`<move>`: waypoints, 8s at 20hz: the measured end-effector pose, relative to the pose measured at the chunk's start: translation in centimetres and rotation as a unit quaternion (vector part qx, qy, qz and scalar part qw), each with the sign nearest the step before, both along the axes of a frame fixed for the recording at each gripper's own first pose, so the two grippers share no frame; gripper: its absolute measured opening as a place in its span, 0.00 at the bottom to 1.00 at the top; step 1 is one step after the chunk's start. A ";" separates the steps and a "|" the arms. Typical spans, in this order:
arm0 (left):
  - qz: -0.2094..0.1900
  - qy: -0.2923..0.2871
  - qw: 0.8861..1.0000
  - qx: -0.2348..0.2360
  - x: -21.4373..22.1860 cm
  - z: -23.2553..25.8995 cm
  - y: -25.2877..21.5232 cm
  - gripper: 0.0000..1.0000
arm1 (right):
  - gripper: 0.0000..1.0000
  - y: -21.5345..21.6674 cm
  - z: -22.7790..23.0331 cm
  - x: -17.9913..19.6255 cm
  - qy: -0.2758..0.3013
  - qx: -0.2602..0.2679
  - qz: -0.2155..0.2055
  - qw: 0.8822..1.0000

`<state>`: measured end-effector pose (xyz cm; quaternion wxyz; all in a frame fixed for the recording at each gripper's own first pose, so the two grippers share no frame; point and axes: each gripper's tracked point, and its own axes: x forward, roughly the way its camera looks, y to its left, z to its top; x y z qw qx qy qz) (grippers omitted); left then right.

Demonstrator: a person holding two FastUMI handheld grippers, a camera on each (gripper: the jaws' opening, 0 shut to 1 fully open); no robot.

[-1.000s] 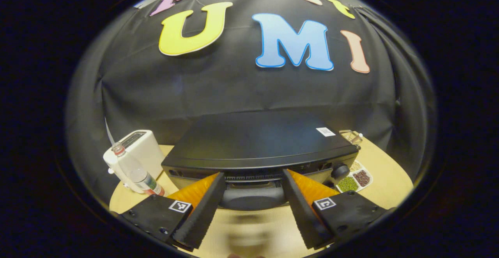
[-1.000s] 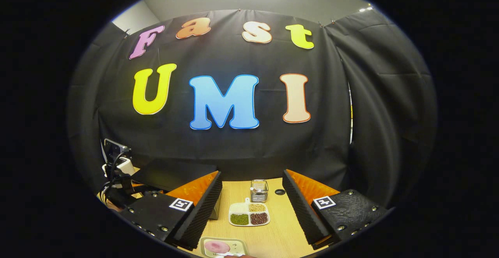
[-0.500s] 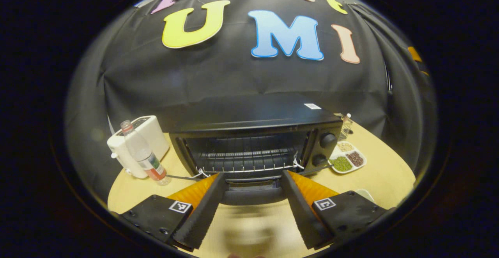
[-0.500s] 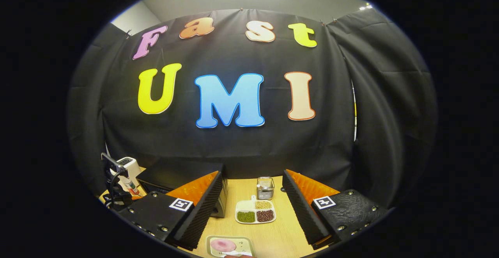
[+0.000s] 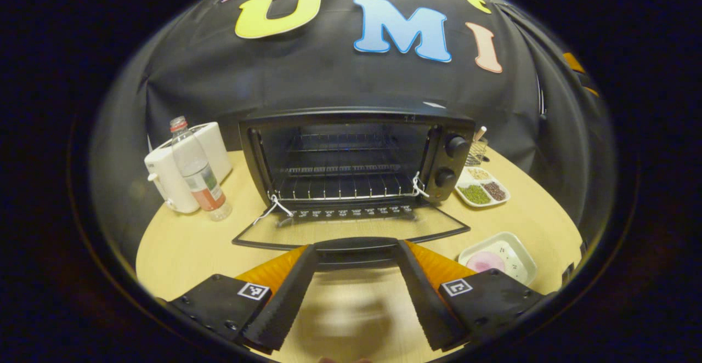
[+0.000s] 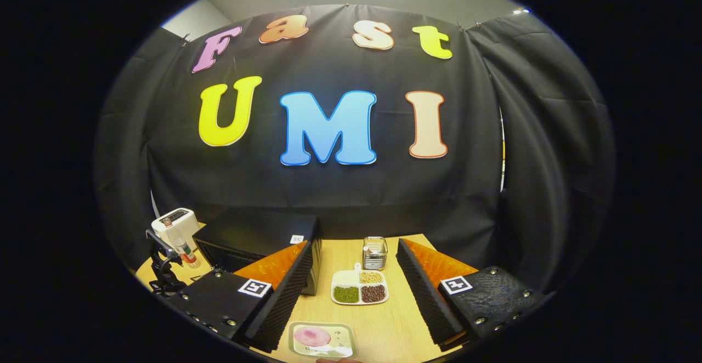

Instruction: Open the electric oven with the left hand, put the food in, and close the electric oven.

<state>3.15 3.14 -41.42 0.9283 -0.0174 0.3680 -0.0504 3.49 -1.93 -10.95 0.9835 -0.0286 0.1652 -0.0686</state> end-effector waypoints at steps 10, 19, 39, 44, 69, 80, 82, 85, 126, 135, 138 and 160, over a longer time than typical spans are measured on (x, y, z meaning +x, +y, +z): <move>0.030 -0.023 0.999 0.001 -0.3 2.3 2.9 0.98 | 0.97 -3.1 -8.4 -1.7 0.144 0.034 -0.023 0.989; 0.050 -0.196 0.979 -0.005 2.3 19.6 4.0 0.98 | 0.97 -4.6 -20.9 -4.7 0.357 0.074 -0.002 0.931; 0.069 -0.195 0.978 0.004 -2.9 21.6 6.2 1.00 | 0.58 0.3 -32.5 -7.0 0.526 0.094 0.019 0.845; 0.063 -0.194 0.979 0.000 -2.6 21.3 5.6 0.92 | 0.14 -0.3 -32.7 -6.9 0.538 0.148 0.021 0.830; 0.069 -0.215 0.974 -0.008 -2.3 23.7 7.1 1.00 | 0.02 4.4 -27.0 -9.2 0.375 0.565 -0.065 0.732; 0.055 -0.236 0.970 -0.022 -0.7 24.8 9.5 0.98 | 0.01 11.8 -21.4 -5.2 0.319 0.579 -0.054 0.748; 0.056 -0.241 0.969 -0.023 -0.6 25.2 10.4 0.98 | 0.01 13.1 -20.9 -4.1 0.310 0.585 -0.064 0.747; 0.059 -0.242 0.968 -0.015 -0.8 24.8 11.9 0.98 | 0.01 15.2 -21.4 -1.8 0.294 0.594 -0.092 0.743; 0.088 -0.189 0.978 -0.011 -5.0 21.1 15.9 0.98 | 0.35 25.6 -26.3 13.2 0.247 0.594 -0.274 0.715; 0.050 -0.209 0.976 -0.029 -2.3 22.7 9.7 0.98 | 0.35 16.5 -20.1 6.8 0.238 0.324 -0.072 0.913; 0.046 -0.215 0.975 -0.022 -1.6 23.2 7.9 0.98 | 0.35 13.7 -17.7 5.8 0.200 0.256 -0.020 0.945; -0.011 -0.077 0.997 -0.011 -1.5 13.2 -0.6 0.98 | 0.86 1.9 6.2 2.0 -0.112 0.059 0.023 0.992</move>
